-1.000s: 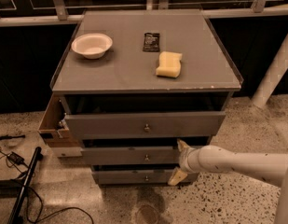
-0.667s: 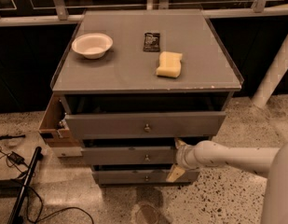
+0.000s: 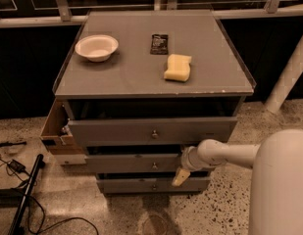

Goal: Open middle drawer

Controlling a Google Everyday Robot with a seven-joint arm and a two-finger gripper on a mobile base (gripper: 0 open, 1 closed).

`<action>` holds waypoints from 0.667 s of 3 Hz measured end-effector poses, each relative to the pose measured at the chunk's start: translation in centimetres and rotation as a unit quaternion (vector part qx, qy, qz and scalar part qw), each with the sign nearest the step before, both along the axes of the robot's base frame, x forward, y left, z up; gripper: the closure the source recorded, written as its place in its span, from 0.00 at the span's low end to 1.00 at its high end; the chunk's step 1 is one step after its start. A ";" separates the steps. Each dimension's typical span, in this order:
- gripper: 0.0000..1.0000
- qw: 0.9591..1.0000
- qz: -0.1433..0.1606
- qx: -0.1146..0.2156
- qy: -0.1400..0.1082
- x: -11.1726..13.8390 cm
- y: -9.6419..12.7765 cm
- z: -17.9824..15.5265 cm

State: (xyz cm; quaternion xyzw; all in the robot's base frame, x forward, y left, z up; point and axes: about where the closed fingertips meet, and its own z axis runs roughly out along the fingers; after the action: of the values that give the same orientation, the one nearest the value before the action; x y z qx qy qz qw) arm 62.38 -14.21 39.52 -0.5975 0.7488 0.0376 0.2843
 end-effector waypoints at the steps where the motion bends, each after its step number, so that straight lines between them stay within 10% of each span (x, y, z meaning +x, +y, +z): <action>1: 0.00 1.000 0.000 -0.001 0.011 -0.2 0.0 -0.2; 2: 0.00 1.000 -0.004 -0.003 0.027 -0.6 -0.4 -0.4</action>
Offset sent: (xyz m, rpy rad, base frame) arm -0.0095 -0.0109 -0.0036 -0.0137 0.0872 -0.0208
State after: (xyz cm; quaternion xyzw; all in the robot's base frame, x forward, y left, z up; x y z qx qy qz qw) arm 61.74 -14.60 39.08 -0.5941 0.7589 0.0503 0.2619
